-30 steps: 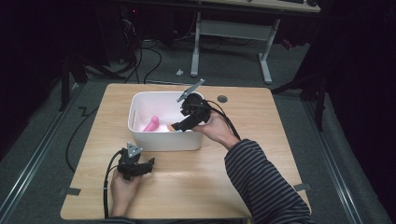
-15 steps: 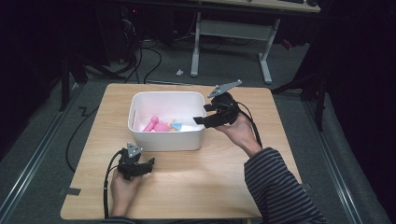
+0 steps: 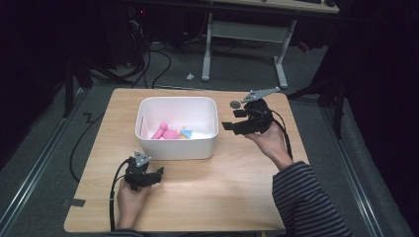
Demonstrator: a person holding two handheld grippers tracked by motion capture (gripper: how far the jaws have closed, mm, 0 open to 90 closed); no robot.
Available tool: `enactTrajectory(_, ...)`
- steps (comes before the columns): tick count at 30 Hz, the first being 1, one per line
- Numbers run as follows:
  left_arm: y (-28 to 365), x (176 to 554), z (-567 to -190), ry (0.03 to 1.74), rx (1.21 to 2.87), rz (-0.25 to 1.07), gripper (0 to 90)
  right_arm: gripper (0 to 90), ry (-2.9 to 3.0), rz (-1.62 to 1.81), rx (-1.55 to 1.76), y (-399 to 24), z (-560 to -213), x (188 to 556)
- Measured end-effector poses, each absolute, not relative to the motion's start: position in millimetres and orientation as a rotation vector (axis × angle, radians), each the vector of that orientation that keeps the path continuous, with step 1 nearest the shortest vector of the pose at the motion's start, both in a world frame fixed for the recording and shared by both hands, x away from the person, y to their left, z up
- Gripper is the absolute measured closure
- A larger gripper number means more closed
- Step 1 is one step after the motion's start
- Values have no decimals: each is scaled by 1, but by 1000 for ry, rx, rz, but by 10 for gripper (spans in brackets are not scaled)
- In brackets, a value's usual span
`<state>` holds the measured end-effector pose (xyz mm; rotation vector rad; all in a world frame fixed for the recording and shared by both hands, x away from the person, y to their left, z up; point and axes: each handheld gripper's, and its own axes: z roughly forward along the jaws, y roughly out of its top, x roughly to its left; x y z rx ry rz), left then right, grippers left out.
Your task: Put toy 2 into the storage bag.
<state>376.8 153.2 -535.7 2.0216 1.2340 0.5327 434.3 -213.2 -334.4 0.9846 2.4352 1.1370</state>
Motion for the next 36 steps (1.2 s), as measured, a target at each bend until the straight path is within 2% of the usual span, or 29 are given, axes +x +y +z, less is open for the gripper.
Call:
enactTrajectory(20,153,377,-536,1233,2022,533,283,354,2332,1172,1102,-270,-330,412)
enactTrajectory(36,153,377,-536,1234,2022,534,283,358,2272,1243,1174,-303,-347,392)
